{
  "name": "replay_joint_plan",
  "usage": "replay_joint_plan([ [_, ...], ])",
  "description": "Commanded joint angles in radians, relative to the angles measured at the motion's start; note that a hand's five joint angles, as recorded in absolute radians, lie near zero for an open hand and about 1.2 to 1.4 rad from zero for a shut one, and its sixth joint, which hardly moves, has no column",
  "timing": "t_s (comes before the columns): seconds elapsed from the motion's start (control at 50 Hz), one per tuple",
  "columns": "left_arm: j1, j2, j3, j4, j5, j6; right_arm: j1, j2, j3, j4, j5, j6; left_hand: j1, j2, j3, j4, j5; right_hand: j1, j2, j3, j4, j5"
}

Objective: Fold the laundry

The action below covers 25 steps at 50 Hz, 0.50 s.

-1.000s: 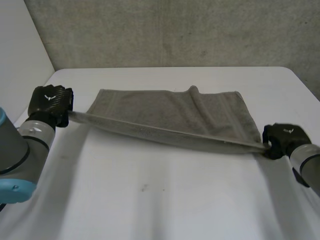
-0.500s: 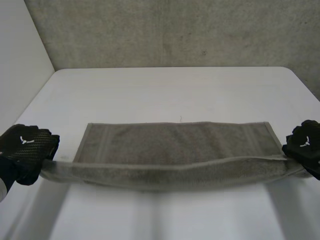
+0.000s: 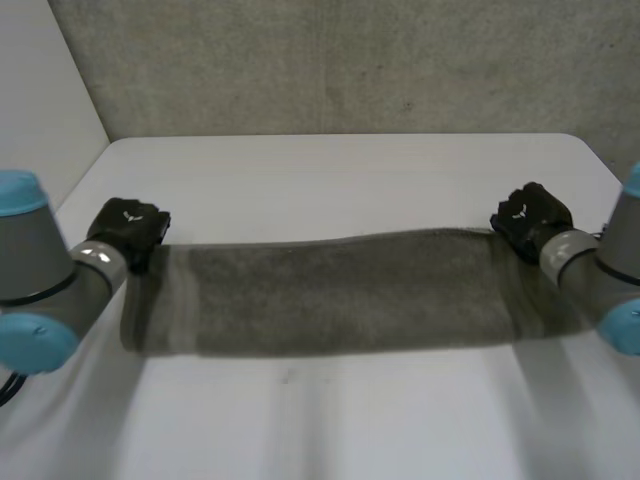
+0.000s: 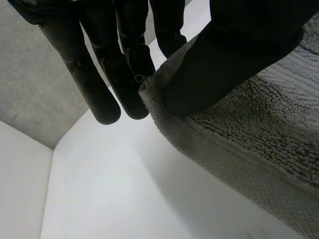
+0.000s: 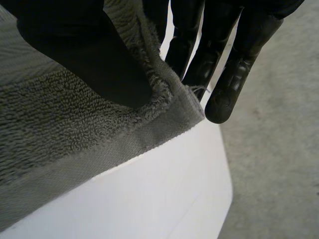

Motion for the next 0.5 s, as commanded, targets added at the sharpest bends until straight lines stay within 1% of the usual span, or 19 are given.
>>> replay_joint_plan([
  [0.02, -0.057, -0.161, 0.190, 0.075, -0.038, 0.003, 0.035, 0.152, -0.110, -0.157, 0.001, 0.002, 0.197, 0.179, 0.180, 0.178, 0.183, 0.421, 0.216, 0.214, 0.203, 0.221],
  [0.1, -0.068, -0.207, 0.241, 0.118, -0.069, 0.006, 0.038, 0.201, -0.143, -0.195, 0.010, 0.002, 0.197, 0.179, 0.180, 0.178, 0.183, 0.421, 0.216, 0.214, 0.203, 0.221],
  [0.18, -0.080, -0.222, 0.250, 0.124, -0.066, 0.006, 0.038, 0.220, -0.150, -0.198, 0.010, 0.004, 0.197, 0.179, 0.180, 0.178, 0.183, 0.410, 0.206, 0.203, 0.192, 0.210],
  [0.2, -0.083, -0.226, 0.249, 0.124, -0.066, 0.006, 0.038, 0.223, -0.150, -0.198, 0.013, 0.006, 0.197, 0.179, 0.180, 0.178, 0.183, -0.110, -0.315, -0.317, -0.328, -0.310],
  [0.22, -0.083, -0.226, 0.249, 0.124, -0.066, 0.006, 0.038, 0.223, -0.150, -0.198, 0.013, 0.006, 0.197, 0.179, 0.180, 0.178, 0.183, -0.116, -0.320, -0.322, -0.333, -0.316],
  [0.24, -0.085, -0.226, 0.244, 0.123, -0.064, 0.011, 0.038, 0.223, -0.145, -0.198, 0.023, 0.007, -0.273, -0.292, -0.291, -0.292, -0.288, -0.743, -0.948, -0.950, -0.961, -0.943],
  [0.26, -0.091, -0.224, 0.238, 0.123, -0.067, 0.017, 0.038, 0.218, -0.140, -0.198, 0.039, 0.013, -1.025, -1.043, -1.042, -1.044, -1.039, -0.801, -1.005, -1.008, -1.019, -1.001],
  [0.28, -0.091, -0.224, 0.238, 0.123, -0.067, 0.017, 0.038, 0.218, -0.140, -0.198, 0.039, 0.013, -1.025, -1.043, -1.042, -1.044, -1.039, -0.801, -1.005, -1.008, -1.019, -1.001],
  [0.3, -0.102, -0.221, 0.237, 0.121, -0.070, 0.017, 0.038, 0.206, -0.139, -0.196, 0.063, 0.018, -0.969, -0.987, -0.986, -0.988, -0.983, -0.801, -1.005, -1.008, -1.019, -1.001],
  [0.32, -0.102, -0.221, 0.237, 0.121, -0.070, 0.017, 0.038, 0.191, -0.137, -0.196, 0.086, 0.027, -0.968, -0.986, -0.985, -0.987, -0.982, -0.801, -1.005, -1.008, -1.019, -1.001],
  [0.34, -0.111, -0.213, 0.232, 0.118, -0.072, 0.017, 0.038, 0.191, -0.137, -0.196, 0.086, 0.027, -1.025, -1.043, -1.042, -1.044, -1.039, -0.801, -1.005, -1.008, -1.019, -1.001],
  [0.36, -0.116, -0.197, 0.223, 0.118, -0.072, 0.018, 0.038, 0.159, -0.127, -0.196, 0.106, 0.045, -1.025, -1.043, -1.042, -1.044, -1.039, -0.801, -1.005, -1.008, -1.019, -1.001],
  [0.38, -0.116, -0.196, 0.223, 0.118, -0.072, 0.018, 0.038, 0.158, -0.127, -0.196, 0.106, 0.045, -1.025, -1.043, -1.042, -1.044, -1.039, -0.801, -1.005, -1.008, -1.019, -1.001],
  [0.42, -0.116, -0.137, 0.194, 0.116, -0.073, 0.017, 0.037, 0.068, -0.085, -0.195, 0.123, 0.119, -1.025, -1.043, -1.042, -1.044, -1.039, -0.801, -1.005, -1.008, -1.019, -1.001],
  [0.44, -0.116, -0.137, 0.194, 0.116, -0.073, 0.017, 0.037, 0.068, -0.085, -0.195, 0.123, 0.119, -1.025, -1.043, -1.042, -1.044, -1.039, -0.801, -1.005, -1.008, -1.019, -1.001],
  [0.46, -0.116, -0.102, 0.174, 0.116, -0.075, 0.012, 0.034, 0.016, -0.055, -0.196, 0.122, 0.177, -1.025, -1.043, -1.042, -1.044, -1.039, -0.801, -1.005, -1.008, -1.019, -1.001],
  [0.48, -0.116, -0.101, 0.174, 0.116, -0.075, 0.012, 0.031, -0.039, -0.024, -0.196, 0.122, 0.243, -1.025, -1.043, -1.042, -1.044, -1.039, -0.801, -1.005, -1.008, -1.019, -1.001],
  [0.5, -0.113, -0.066, 0.151, 0.115, -0.075, 0.012, 0.031, -0.040, -0.024, -0.196, 0.122, 0.243, -1.025, -1.043, -1.042, -1.044, -1.039, -0.801, -1.005, -1.008, -1.019, -1.001],
])
